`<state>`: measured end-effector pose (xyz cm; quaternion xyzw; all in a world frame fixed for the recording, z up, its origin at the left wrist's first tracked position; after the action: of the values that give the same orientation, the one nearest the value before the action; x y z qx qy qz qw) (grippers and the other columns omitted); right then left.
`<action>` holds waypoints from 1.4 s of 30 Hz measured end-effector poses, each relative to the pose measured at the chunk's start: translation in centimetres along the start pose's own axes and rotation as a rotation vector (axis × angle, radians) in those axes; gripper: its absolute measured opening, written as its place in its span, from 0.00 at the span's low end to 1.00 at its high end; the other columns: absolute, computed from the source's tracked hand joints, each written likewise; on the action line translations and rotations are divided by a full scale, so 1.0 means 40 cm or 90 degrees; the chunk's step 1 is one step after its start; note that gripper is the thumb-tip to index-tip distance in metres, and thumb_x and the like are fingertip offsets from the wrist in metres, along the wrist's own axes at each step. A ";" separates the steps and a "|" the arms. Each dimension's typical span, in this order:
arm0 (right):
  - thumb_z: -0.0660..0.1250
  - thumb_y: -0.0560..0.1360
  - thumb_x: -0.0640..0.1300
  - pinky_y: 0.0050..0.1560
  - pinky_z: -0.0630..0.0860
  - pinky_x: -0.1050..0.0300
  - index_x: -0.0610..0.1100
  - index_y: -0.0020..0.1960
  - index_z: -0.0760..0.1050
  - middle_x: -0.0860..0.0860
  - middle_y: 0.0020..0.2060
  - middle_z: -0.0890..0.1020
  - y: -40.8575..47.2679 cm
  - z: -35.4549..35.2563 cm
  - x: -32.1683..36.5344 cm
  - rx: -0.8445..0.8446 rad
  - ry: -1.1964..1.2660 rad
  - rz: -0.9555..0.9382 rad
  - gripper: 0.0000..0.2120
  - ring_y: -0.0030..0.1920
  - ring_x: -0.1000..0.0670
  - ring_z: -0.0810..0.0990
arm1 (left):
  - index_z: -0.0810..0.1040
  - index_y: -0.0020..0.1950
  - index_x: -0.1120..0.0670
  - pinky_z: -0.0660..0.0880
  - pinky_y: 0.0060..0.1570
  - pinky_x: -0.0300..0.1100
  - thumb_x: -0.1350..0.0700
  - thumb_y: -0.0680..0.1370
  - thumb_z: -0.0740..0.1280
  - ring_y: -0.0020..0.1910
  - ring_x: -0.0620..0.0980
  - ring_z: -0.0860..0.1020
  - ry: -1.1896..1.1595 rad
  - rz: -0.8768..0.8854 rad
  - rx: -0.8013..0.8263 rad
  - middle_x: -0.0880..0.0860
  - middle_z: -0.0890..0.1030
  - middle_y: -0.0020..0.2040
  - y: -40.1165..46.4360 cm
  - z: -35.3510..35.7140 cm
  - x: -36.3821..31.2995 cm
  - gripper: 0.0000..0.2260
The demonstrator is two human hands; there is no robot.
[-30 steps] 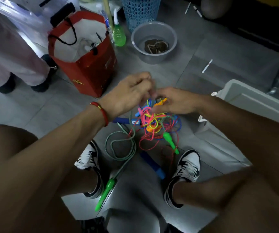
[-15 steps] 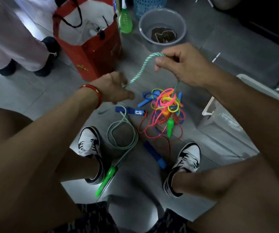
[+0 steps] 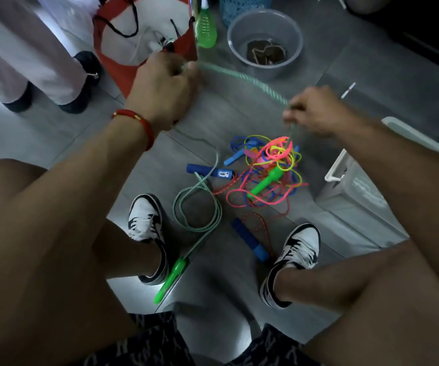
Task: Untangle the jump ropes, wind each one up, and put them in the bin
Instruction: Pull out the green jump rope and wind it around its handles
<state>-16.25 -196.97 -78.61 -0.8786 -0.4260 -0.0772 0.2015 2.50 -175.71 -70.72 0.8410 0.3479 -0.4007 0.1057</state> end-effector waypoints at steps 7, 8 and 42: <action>0.67 0.69 0.68 0.41 0.78 0.48 0.44 0.42 0.83 0.44 0.33 0.82 -0.021 -0.132 0.017 -0.333 0.018 0.041 0.26 0.39 0.41 0.80 | 0.80 0.53 0.60 0.75 0.39 0.42 0.54 0.78 0.67 0.44 0.60 0.82 0.250 -0.041 0.158 0.60 0.83 0.43 -0.007 0.031 0.020 0.10; 0.68 0.69 0.68 0.42 0.78 0.48 0.45 0.42 0.83 0.45 0.33 0.82 -0.025 -0.142 0.026 -0.334 0.011 0.033 0.25 0.38 0.43 0.80 | 0.80 0.51 0.59 0.74 0.34 0.40 0.54 0.78 0.67 0.39 0.57 0.82 0.246 -0.032 0.172 0.58 0.83 0.40 -0.011 0.041 0.016 0.09; 0.61 0.83 0.53 0.51 0.66 0.49 0.51 0.50 0.67 0.52 0.43 0.75 -0.017 0.054 -0.024 0.070 -0.023 -0.123 0.07 0.46 0.47 0.71 | 0.69 0.36 0.53 0.81 0.51 0.46 0.52 0.86 0.52 0.42 0.51 0.81 -0.625 -0.180 0.105 0.49 0.81 0.34 0.028 0.093 -0.076 0.20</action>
<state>-17.46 -196.36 -80.65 -0.8224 -0.5159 -0.0572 0.2330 -0.30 -179.75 -70.99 0.5042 0.3346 -0.7846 0.1346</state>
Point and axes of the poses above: each hand's wrist, its own y-axis towards the middle knuckle, its own z-axis out of the palm, x = y × z, the point moved 2 cm from there along y, towards the middle knuckle
